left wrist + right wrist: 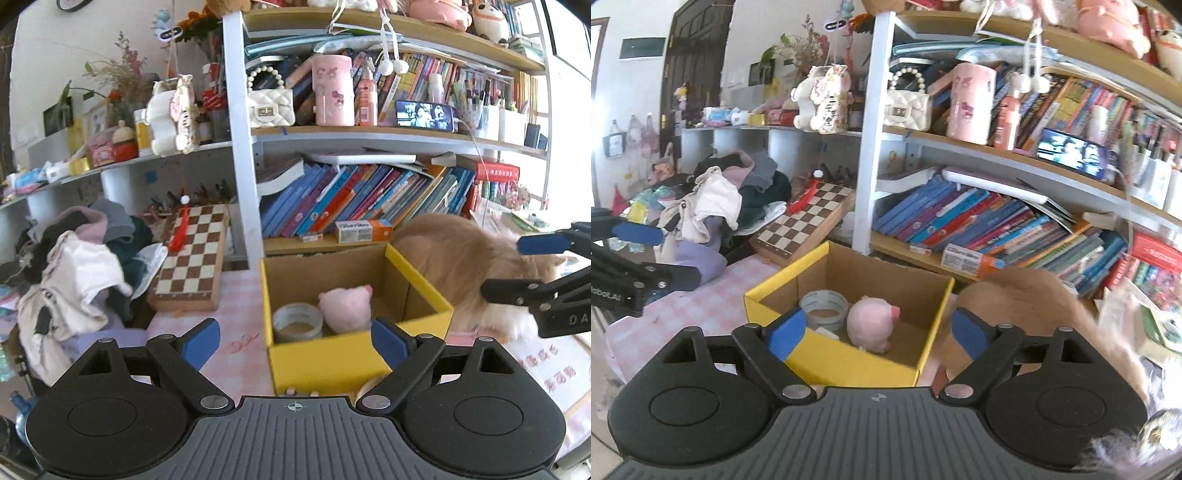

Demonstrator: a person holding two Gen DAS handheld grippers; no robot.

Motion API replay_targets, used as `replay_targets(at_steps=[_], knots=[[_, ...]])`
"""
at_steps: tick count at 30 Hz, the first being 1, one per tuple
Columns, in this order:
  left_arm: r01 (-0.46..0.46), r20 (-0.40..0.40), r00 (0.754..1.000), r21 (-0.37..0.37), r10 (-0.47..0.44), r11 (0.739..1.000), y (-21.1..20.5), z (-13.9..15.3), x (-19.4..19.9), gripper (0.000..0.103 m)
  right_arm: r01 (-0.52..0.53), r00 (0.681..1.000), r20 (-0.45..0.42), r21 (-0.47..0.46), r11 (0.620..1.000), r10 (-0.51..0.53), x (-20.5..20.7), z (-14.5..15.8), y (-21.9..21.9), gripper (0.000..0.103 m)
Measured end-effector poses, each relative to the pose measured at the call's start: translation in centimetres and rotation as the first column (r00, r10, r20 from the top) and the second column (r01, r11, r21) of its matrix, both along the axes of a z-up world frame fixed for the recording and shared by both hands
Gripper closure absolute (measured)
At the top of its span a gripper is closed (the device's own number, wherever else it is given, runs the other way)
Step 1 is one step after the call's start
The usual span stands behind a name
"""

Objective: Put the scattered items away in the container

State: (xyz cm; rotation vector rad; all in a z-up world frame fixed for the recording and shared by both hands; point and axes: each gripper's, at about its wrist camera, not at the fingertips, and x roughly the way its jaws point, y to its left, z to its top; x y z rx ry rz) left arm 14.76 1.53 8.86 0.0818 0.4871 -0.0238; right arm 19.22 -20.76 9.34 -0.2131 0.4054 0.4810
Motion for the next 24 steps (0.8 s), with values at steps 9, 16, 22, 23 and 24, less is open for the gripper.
replay_targets(at_steps=[9, 16, 22, 23, 24], knots=[[-0.028, -0.053, 0.998, -0.03, 0.026, 0.999, 0.1, -3.7, -3.8, 0.01, 0.079, 0.996, -0.043, -0.03, 0.996, -0.08, -5.3, -4.1, 0.8, 0.015], [-0.04, -0.078, 0.996, -0.044, 0.037, 0.998, -0.4, -5.8, -6.0, 0.01, 0.123, 0.987, -0.096, -0.039, 0.992, -0.126, -8.5, -7.0, 1.6, 0.015], [-0.036, -0.11, 0.993, -0.016, 0.034, 0.999, -1.0, -7.4, -7.3, 0.01, 0.129, 0.98, -0.148, -0.055, 0.99, -0.136, -9.9, -8.7, 2.4, 0.014], [-0.035, -0.116, 0.993, -0.015, 0.033, 0.999, -1.0, -7.6, -7.4, 0.01, 0.129, 0.978, -0.157, -0.056, 0.99, -0.137, -10.0, -8.8, 2.5, 0.013], [-0.035, -0.122, 0.992, -0.016, 0.033, 0.999, -1.1, -7.8, -7.5, 0.01, 0.13, 0.976, -0.166, -0.057, 0.99, -0.138, -10.0, -9.0, 2.5, 0.013]])
